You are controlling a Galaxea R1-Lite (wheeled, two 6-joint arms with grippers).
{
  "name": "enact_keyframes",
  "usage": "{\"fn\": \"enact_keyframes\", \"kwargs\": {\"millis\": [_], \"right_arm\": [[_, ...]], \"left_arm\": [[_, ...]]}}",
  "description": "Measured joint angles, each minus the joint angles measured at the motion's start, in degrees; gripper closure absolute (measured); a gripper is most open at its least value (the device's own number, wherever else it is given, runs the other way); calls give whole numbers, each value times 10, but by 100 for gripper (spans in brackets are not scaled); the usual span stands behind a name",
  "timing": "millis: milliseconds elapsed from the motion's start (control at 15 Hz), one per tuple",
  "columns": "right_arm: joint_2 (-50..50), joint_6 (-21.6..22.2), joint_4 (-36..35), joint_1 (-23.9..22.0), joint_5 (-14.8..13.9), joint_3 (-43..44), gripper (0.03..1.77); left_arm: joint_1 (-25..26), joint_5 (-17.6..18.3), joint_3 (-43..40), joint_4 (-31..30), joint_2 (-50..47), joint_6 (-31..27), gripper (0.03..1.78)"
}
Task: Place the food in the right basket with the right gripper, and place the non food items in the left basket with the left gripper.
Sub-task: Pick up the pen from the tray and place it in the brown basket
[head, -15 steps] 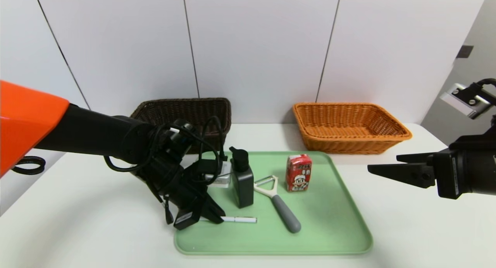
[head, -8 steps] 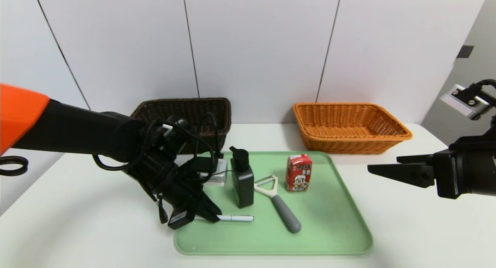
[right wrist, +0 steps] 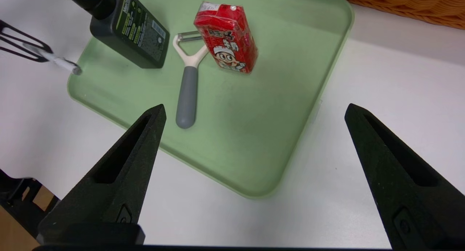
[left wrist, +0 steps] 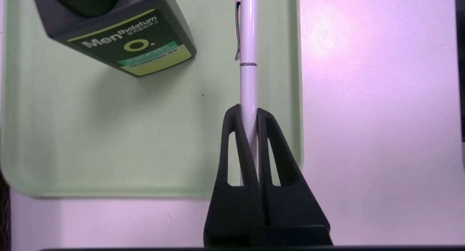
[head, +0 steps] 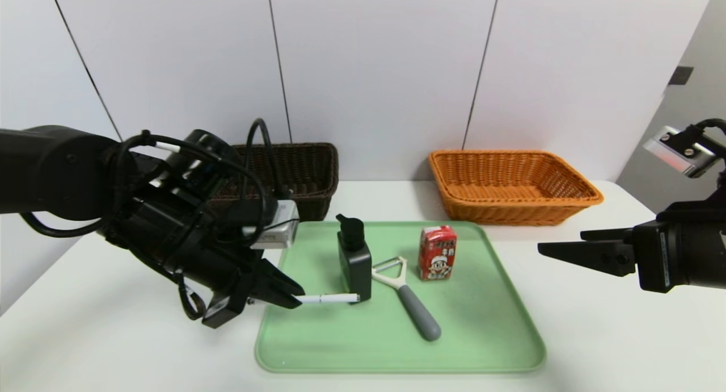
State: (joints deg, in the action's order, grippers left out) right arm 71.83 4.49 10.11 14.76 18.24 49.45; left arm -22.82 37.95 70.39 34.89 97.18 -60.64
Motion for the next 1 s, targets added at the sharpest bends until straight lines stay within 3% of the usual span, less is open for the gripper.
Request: {"fn": "enact_keyframes", "kwargs": {"millis": [200, 467, 733, 1000], "right_arm": [[0, 0, 0, 0, -1, -2, 10], [-1, 0, 0, 0, -1, -1, 10], [-1, 1, 1, 1, -1, -1, 10], [-3, 1, 1, -1, -2, -14, 10]], "left_arm": [[43, 16, 7, 10, -54, 3, 175], [127, 23, 83, -10, -73, 23, 175], [178, 24, 203, -50, -10, 94, 175], [213, 20, 326, -63, 103, 113, 175]]}}
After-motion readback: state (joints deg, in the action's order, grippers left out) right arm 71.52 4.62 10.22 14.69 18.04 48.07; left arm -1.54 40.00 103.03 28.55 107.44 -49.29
